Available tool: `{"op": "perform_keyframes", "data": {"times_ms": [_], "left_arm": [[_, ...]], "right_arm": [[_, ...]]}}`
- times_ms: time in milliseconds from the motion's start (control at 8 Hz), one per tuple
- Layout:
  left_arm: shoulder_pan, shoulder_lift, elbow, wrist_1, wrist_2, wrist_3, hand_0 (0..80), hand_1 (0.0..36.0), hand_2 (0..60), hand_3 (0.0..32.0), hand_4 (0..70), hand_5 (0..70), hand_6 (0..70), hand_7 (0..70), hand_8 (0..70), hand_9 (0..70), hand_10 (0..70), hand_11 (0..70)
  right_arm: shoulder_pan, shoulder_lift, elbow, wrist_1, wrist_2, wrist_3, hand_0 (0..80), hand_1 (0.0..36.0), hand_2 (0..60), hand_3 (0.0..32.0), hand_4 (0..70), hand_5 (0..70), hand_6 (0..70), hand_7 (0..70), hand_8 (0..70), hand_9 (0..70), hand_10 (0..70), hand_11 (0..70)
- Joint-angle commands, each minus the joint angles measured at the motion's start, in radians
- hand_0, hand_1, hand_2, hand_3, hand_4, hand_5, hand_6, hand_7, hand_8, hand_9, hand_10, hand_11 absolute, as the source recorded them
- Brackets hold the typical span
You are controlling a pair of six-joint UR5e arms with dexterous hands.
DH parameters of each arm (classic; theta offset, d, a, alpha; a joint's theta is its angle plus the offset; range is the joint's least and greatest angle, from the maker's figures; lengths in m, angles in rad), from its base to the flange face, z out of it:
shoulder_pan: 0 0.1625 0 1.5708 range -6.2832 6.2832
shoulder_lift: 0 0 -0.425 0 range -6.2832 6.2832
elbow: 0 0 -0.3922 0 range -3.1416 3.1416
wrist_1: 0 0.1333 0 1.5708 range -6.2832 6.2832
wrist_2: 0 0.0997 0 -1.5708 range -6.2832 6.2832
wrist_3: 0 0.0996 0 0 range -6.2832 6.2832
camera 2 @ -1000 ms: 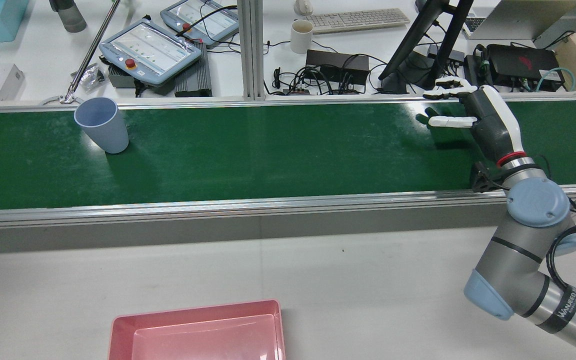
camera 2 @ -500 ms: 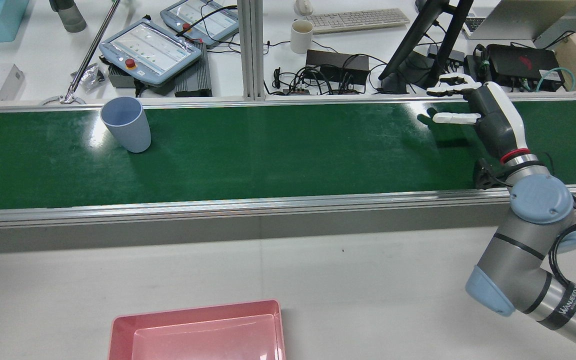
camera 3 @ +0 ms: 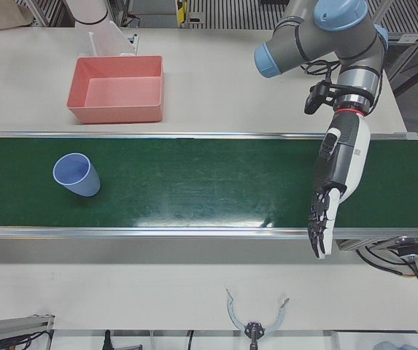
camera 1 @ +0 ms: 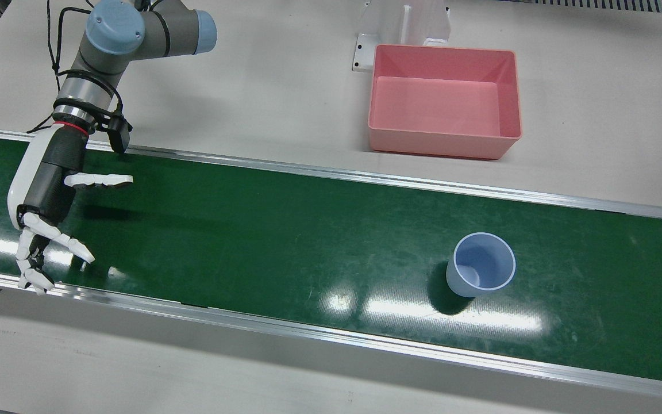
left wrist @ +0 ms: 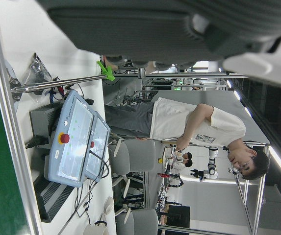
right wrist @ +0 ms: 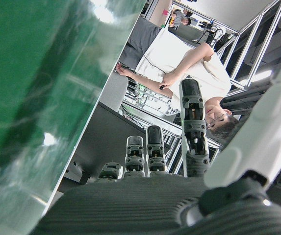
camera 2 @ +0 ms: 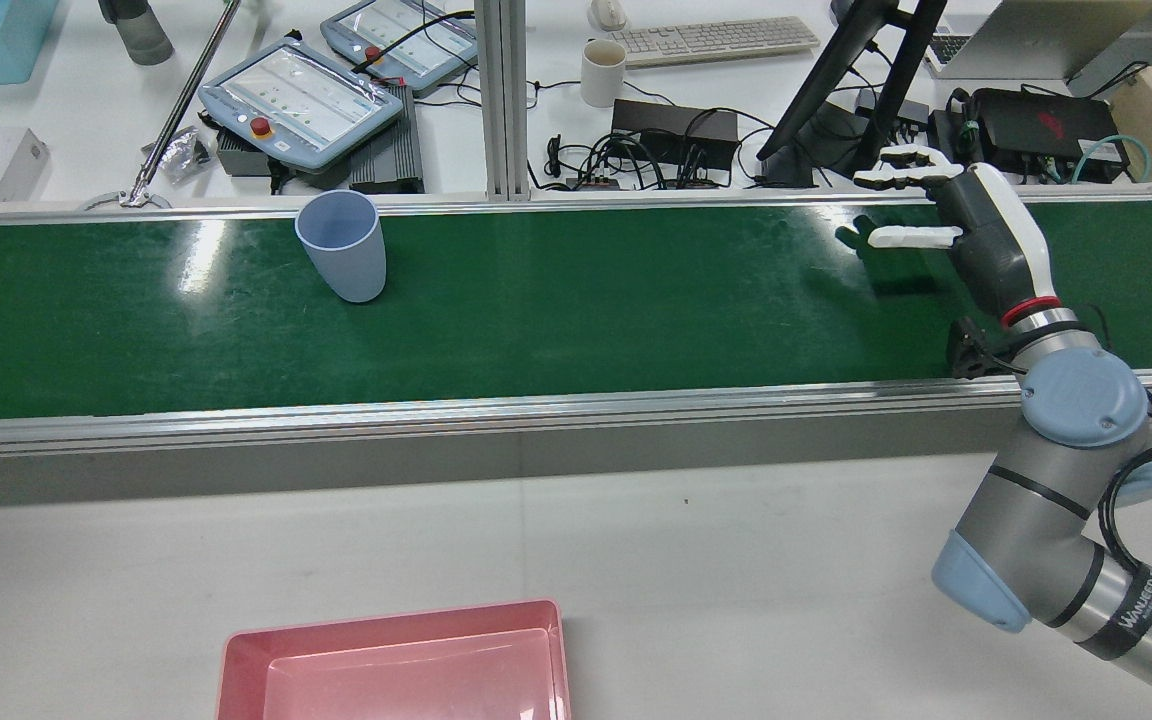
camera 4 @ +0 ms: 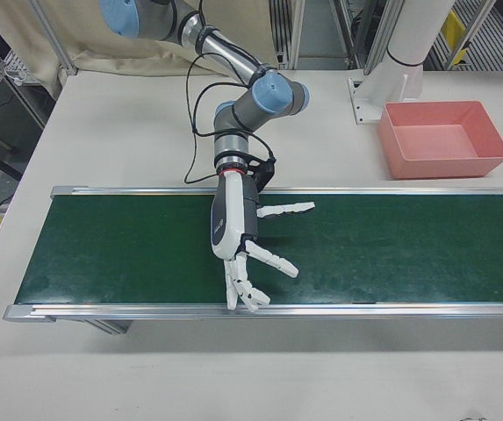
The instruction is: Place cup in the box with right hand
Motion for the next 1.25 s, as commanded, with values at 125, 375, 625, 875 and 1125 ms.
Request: {"op": "perform_keyframes", "data": {"times_ms": [125, 375, 625, 875, 1125], "left_arm": [[0.000, 0.000, 0.000, 0.000, 0.000, 0.000, 0.0, 0.0, 0.0, 0.0, 0.0, 0.0, 0.0, 0.0, 0.0, 0.0, 0.0, 0.0], [0.000, 0.000, 0.000, 0.000, 0.000, 0.000, 0.0, 0.0, 0.0, 0.0, 0.0, 0.0, 0.0, 0.0, 0.0, 0.0, 0.0, 0.0], [0.000, 0.000, 0.000, 0.000, 0.000, 0.000, 0.0, 0.0, 0.0, 0.0, 0.0, 0.0, 0.0, 0.0, 0.0, 0.0, 0.0, 0.0], [0.000, 0.000, 0.002, 0.000, 0.000, 0.000, 0.0, 0.0, 0.0, 0.0, 0.0, 0.0, 0.0, 0.0, 0.0, 0.0, 0.0, 0.0], [0.000, 0.000, 0.002, 0.000, 0.000, 0.000, 0.0, 0.0, 0.0, 0.0, 0.0, 0.0, 0.0, 0.0, 0.0, 0.0, 0.0, 0.0]], "right_arm": [[-0.005, -0.002, -0.001, 0.000, -0.001, -0.002, 43.7, 1.4, 3.6, 0.0, 40.1, 2.2, 6.7, 34.3, 10.5, 16.8, 2.8, 4.1], [-0.014, -0.002, 0.002, 0.000, -0.001, -0.002, 43.6, 1.3, 3.5, 0.0, 39.9, 2.2, 6.7, 34.2, 10.5, 16.9, 2.8, 4.0], [-0.034, -0.005, 0.007, -0.002, -0.001, -0.002, 43.6, 1.5, 3.7, 0.0, 39.1, 2.2, 6.6, 34.1, 10.3, 16.7, 2.2, 3.2], [-0.032, -0.009, 0.005, -0.002, -0.001, 0.003, 44.0, 1.9, 3.7, 0.0, 37.0, 2.3, 6.4, 33.7, 10.1, 16.6, 1.5, 2.3], [-0.017, -0.009, 0.004, -0.002, -0.001, 0.004, 44.0, 2.0, 3.8, 0.0, 37.2, 2.3, 6.4, 33.5, 10.1, 16.5, 1.4, 2.2]]}}
